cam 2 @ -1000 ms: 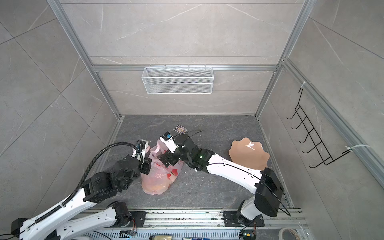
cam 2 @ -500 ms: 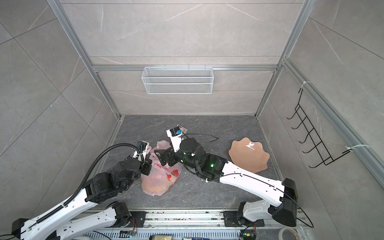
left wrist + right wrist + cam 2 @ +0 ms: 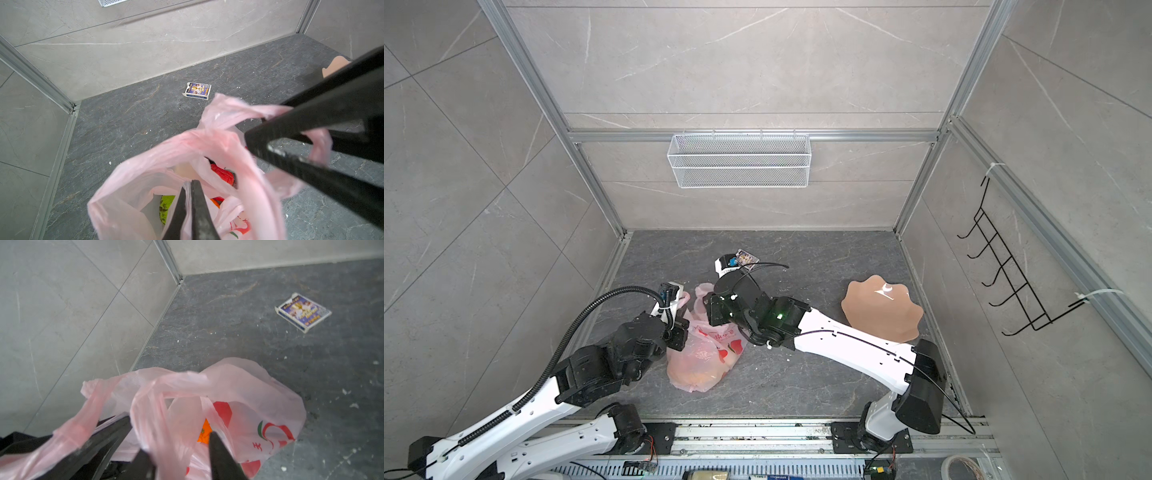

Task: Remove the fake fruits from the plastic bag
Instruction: 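Grasp the other bag handle with the right gripper while the left holds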

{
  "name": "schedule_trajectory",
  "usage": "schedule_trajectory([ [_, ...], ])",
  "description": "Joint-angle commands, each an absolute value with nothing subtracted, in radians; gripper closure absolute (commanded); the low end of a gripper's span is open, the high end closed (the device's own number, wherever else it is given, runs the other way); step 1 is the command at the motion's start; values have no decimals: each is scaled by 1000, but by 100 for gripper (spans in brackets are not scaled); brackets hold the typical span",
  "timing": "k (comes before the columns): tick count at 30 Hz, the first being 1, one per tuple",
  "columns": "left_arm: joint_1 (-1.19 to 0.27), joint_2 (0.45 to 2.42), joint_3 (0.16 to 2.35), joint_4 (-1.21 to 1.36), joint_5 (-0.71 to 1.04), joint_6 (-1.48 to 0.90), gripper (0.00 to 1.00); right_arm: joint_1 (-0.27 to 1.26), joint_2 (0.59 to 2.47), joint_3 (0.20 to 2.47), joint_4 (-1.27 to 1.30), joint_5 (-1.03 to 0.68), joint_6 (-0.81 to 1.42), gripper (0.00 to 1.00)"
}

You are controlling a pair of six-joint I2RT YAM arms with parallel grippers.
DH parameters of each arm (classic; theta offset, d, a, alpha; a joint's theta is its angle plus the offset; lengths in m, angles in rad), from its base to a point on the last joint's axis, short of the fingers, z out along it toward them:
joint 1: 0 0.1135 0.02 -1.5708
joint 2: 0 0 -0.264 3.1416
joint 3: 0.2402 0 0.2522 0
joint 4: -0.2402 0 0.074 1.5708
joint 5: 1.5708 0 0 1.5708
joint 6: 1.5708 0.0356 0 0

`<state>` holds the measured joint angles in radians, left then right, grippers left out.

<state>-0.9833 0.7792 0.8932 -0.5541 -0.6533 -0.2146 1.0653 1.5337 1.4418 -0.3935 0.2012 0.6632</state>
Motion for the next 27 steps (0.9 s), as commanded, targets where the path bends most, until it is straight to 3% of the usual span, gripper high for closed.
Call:
schedule_trajectory([
  [1, -960, 823, 906, -491, -665, -223, 100, 1012, 1468, 1445, -457, 243, 693, 86],
  [4, -892, 879, 926, -428, -612, -213, 100, 915, 1398, 1387, -446, 219, 717, 100],
  [9, -685, 1012, 1029, -297, -372, -224, 100, 748, 1320, 1373, -458, 175, 684, 100],
  [15, -662, 1133, 1197, -202, -320, -159, 100, 580, 1247, 1438, -523, 153, 632, 100],
  [21, -645, 1051, 1100, -161, -287, -131, 100, 564, 1168, 1337, -523, 163, 648, 100],
  [27, -595, 1003, 924, -175, -233, -296, 100, 564, 1180, 1191, -518, 163, 733, 100],
])
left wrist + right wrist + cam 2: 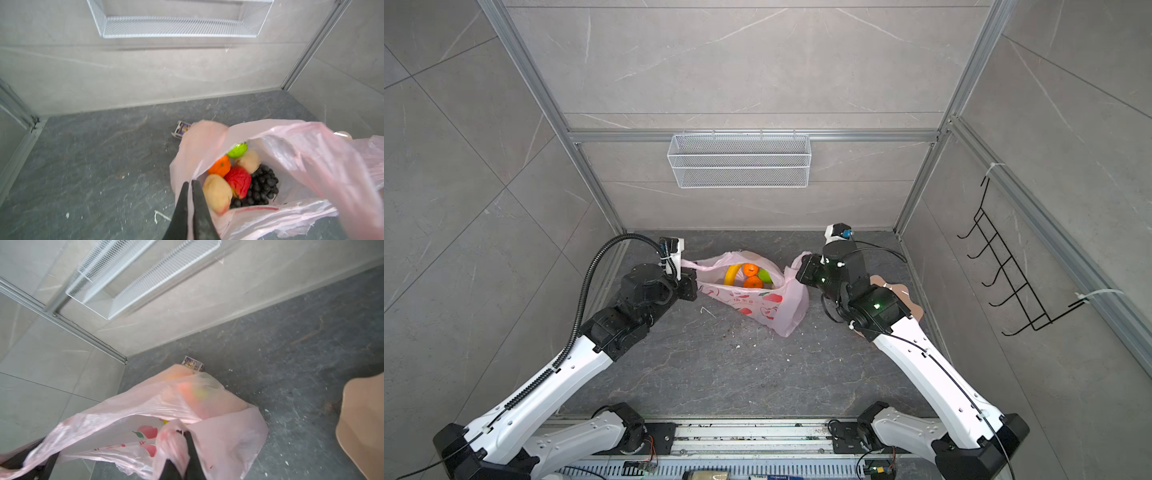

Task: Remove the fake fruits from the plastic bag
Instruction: 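Grasp the other bag handle with the right gripper while the left holds, then pull the handles apart with both grippers to open the bag mouth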

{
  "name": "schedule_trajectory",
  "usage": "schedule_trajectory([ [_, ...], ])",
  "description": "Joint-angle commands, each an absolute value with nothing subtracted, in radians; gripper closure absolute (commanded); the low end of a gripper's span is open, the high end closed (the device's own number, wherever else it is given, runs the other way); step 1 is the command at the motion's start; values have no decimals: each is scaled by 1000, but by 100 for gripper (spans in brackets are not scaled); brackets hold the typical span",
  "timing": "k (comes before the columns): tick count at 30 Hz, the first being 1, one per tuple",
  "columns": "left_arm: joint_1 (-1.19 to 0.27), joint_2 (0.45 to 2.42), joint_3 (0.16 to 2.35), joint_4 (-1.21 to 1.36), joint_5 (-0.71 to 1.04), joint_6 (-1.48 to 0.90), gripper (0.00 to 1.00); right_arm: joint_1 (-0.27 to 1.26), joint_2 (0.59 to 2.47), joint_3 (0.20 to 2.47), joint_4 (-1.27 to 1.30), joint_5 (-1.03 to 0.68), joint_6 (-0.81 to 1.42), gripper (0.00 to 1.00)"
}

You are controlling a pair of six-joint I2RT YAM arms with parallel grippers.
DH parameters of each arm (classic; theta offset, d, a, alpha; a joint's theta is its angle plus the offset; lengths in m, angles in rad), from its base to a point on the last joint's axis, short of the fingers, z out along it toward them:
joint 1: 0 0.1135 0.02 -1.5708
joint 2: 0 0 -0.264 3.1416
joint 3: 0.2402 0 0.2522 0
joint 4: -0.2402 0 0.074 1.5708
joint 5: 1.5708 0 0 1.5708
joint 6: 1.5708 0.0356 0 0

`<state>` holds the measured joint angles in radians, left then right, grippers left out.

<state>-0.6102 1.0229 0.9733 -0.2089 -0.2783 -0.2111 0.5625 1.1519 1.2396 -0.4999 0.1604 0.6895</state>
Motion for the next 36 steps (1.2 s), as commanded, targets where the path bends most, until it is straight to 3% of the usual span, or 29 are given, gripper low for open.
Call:
schedule_trajectory([
  [1, -595, 1001, 906, -173, -226, -315, 100, 563, 1180, 1186, -522, 171, 737, 100],
  [6, -567, 1019, 858, -179, -214, -383, 100, 563, 1168, 1177, -588, 288, 754, 100],
  [11, -411, 1163, 905, -255, -123, -488, 100, 545, 1172, 1105, -667, 430, 817, 100],
  [16, -311, 1259, 919, -245, 26, -559, 99, 526, 1171, 1015, -638, 398, 846, 100],
  [20, -328, 1293, 973, -332, 78, -533, 82, 525, 1176, 991, -569, 297, 808, 100],
  [24, -369, 1215, 1013, -480, -50, -502, 48, 528, 1200, 1000, -553, 254, 783, 100],
  [27, -425, 1142, 1077, -615, -181, -481, 32, 527, 1203, 1003, -534, 237, 763, 100],
  [31, -491, 1097, 1197, -778, -300, -466, 27, 528, 1203, 1017, -516, 227, 742, 100],
  [36, -677, 1157, 1410, -910, -452, -451, 29, 529, 1217, 1035, -511, 229, 734, 100],
])
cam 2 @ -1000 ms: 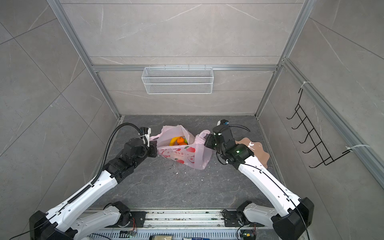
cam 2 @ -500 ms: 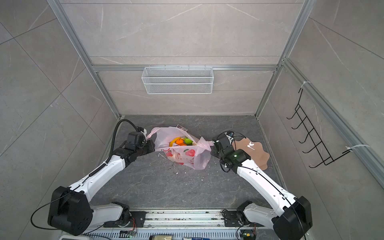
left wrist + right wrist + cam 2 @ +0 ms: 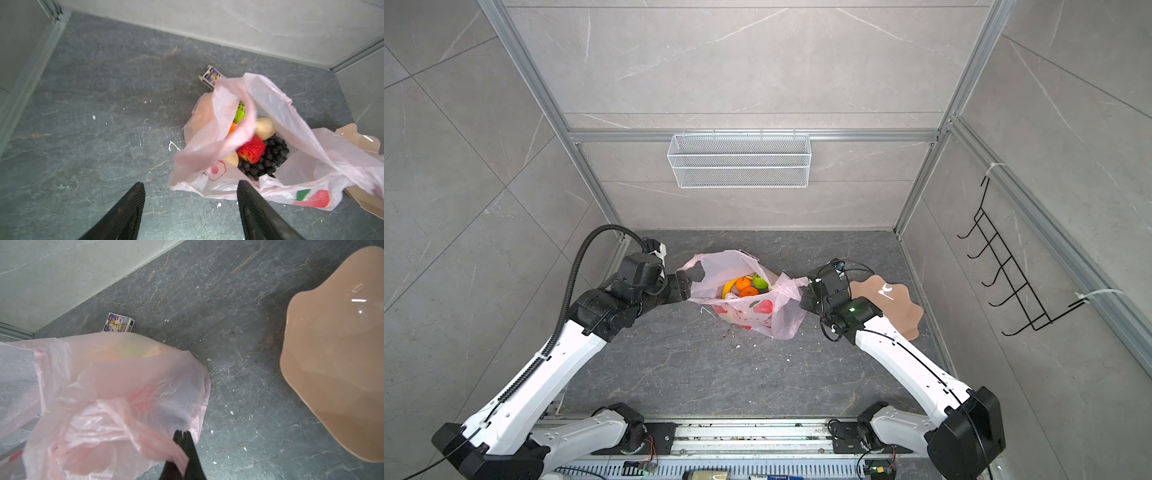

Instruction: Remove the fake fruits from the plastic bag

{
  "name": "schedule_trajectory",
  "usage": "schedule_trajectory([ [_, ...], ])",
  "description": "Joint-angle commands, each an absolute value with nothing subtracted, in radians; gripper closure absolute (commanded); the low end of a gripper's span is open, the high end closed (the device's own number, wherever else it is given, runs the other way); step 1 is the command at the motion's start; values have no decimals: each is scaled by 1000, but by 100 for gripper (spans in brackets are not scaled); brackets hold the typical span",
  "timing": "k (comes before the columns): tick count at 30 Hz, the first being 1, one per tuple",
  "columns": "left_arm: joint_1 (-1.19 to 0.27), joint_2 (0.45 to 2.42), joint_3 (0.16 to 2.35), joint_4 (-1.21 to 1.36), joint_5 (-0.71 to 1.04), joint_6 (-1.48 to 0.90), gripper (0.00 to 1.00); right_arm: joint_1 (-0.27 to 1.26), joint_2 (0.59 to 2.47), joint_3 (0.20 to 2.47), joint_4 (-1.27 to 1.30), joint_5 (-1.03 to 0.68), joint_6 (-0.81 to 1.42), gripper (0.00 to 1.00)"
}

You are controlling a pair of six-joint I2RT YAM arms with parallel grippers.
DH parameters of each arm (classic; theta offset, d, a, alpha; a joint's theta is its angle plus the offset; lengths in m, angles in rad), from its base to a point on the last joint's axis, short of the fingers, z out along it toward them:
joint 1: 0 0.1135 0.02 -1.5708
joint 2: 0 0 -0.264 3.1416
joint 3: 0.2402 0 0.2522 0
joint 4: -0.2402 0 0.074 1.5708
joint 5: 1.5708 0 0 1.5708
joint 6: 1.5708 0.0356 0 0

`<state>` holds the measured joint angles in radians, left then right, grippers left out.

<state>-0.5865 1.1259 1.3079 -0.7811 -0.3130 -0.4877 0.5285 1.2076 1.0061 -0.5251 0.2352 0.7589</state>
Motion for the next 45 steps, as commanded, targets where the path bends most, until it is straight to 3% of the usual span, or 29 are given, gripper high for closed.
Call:
schedule_trajectory([
  [1, -710, 1174, 1442, -910, -456, -449, 31, 528, 1218, 1036, -510, 230, 733, 100],
  [5, -800, 1305, 1555, -864, -335, -463, 42, 529, 1212, 1029, -505, 231, 739, 100],
  [9, -808, 1467, 1596, -831, -307, -497, 41, 529, 1195, 1015, -502, 236, 746, 100],
  [22, -663, 1834, 1642, -840, -436, -491, 14, 528, 1153, 970, -471, 216, 733, 100],
  [25, -643, 1877, 1629, -815, -419, -499, 3, 528, 1153, 964, -471, 221, 735, 100],
  [29, -609, 1908, 1598, -749, -336, -515, 3, 528, 1156, 959, -487, 257, 749, 100],
  [32, -581, 1929, 1589, -729, -297, -517, 17, 515, 1155, 966, -526, 304, 760, 100],
  [35, -550, 1901, 1524, -648, -229, -517, 48, 478, 1143, 956, -525, 293, 767, 100],
  [41, -505, 1760, 1347, -471, -126, -500, 94, 405, 1182, 955, -490, 208, 766, 100],
  [42, -499, 1726, 1309, -440, -114, -496, 99, 396, 1194, 960, -483, 196, 762, 100],
  [45, -490, 1599, 1186, -347, -103, -487, 100, 361, 1235, 998, -480, 175, 736, 100],
])
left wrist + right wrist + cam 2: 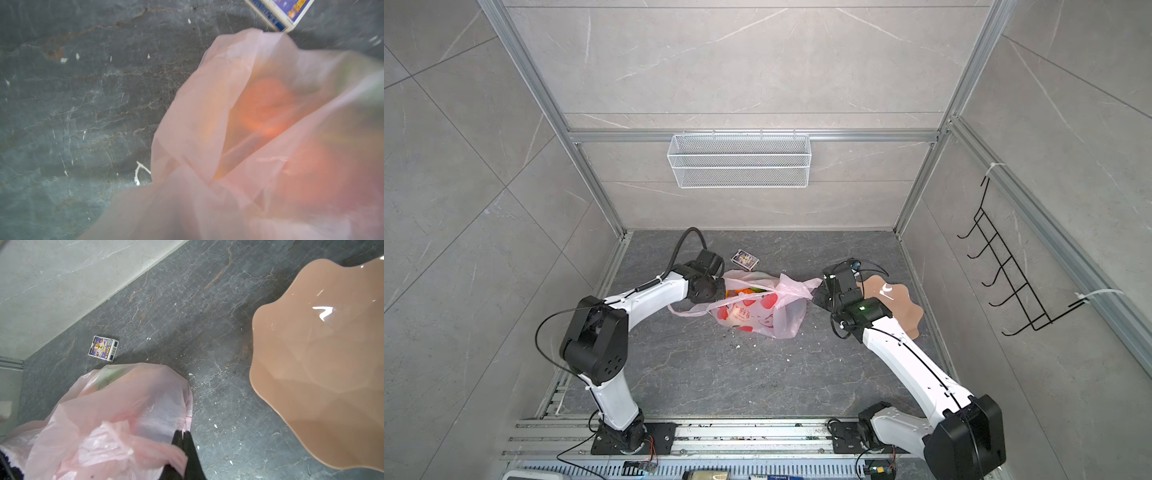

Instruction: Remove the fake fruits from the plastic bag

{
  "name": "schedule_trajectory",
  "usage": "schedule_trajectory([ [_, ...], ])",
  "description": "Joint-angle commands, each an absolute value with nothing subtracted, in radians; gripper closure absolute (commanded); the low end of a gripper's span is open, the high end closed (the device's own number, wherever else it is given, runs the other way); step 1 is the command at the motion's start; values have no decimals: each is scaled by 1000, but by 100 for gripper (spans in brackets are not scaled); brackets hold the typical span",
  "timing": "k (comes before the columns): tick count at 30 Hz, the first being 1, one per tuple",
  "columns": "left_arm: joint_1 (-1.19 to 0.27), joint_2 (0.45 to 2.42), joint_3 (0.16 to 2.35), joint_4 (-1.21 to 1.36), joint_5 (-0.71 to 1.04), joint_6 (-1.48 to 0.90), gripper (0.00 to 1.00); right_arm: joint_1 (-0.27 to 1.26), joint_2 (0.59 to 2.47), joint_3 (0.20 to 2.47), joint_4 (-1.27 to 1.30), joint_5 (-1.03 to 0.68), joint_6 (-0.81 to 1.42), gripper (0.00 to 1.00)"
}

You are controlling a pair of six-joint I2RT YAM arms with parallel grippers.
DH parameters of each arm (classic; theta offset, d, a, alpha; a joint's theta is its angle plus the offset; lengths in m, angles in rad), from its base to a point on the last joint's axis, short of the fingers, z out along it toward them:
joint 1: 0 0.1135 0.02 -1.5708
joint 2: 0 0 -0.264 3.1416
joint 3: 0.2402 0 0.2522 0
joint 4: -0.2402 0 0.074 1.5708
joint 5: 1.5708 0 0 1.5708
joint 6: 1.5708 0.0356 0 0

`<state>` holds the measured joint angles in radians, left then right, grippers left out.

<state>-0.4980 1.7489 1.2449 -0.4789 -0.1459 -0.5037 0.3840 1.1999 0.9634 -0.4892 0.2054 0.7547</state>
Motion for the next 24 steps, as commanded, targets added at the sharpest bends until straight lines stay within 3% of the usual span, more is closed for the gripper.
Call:
schedule_trajectory([
  [1, -487, 1552, 1147, -321, -103, -482, 100, 348, 1248, 1009, -481, 173, 723, 100],
  [8, -459, 1263, 917, -217, -101, -456, 100, 231, 1317, 1106, -482, 62, 645, 100],
  [10, -467, 1254, 913, -225, -89, -445, 100, 265, 1317, 1135, -453, -11, 606, 84],
  [13, -481, 1268, 926, -239, -88, -437, 100, 342, 1313, 1186, -497, 3, 555, 51],
  [17, -495, 1298, 966, -266, -110, -423, 100, 411, 1278, 1241, -623, 83, 481, 29],
  [19, -495, 1308, 987, -287, -128, -423, 100, 462, 1247, 1269, -689, 187, 429, 0],
  [24, -494, 1319, 1003, -329, -185, -445, 100, 613, 1197, 1392, -880, 500, 292, 0],
])
